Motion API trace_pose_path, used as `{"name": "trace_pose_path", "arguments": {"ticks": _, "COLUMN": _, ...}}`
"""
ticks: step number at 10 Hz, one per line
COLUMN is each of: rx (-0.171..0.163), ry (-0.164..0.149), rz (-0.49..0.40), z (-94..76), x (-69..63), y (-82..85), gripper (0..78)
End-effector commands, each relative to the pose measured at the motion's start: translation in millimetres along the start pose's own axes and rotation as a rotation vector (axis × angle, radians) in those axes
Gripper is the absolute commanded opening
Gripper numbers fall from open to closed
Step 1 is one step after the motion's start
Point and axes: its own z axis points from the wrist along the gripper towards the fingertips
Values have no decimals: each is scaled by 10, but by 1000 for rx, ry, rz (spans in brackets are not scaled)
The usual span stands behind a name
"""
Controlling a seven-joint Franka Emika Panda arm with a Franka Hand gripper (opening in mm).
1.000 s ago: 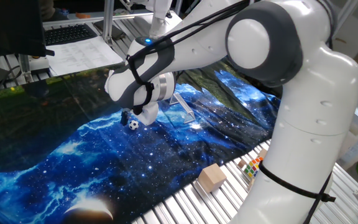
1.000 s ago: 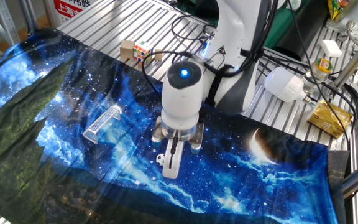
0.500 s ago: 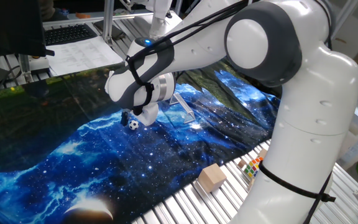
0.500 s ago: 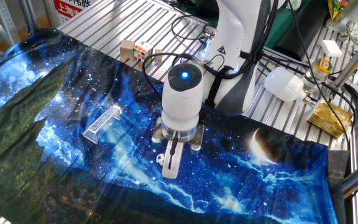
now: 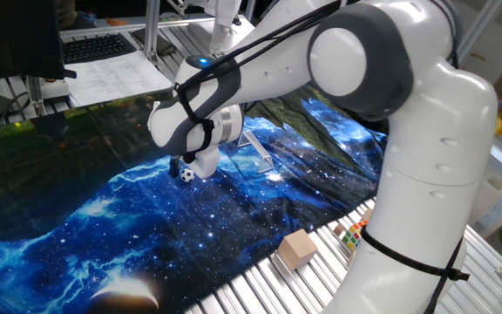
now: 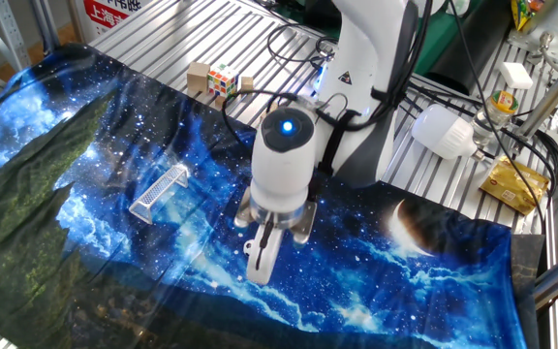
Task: Push the soccer ball into the goal
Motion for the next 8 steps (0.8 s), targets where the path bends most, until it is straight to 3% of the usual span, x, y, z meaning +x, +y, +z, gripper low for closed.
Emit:
{"name": "trace_pose_path", "arguments": {"ticks": 1, "rx": 13, "ry": -54, "rz": 58, "z": 194, "x": -14, "y": 90, "gripper": 0}}
{"name": "trace_pose_path", "arguments": {"ticks": 4, "rx": 23, "ry": -47, "rz": 73, "z": 168, "x": -14, "y": 78, "gripper": 0}}
{"name": "trace_pose_path", "arguments": {"ticks": 8, "rx": 27, "ry": -64, "rz": 86, "z": 176, "x": -20, "y": 78, "gripper": 0}}
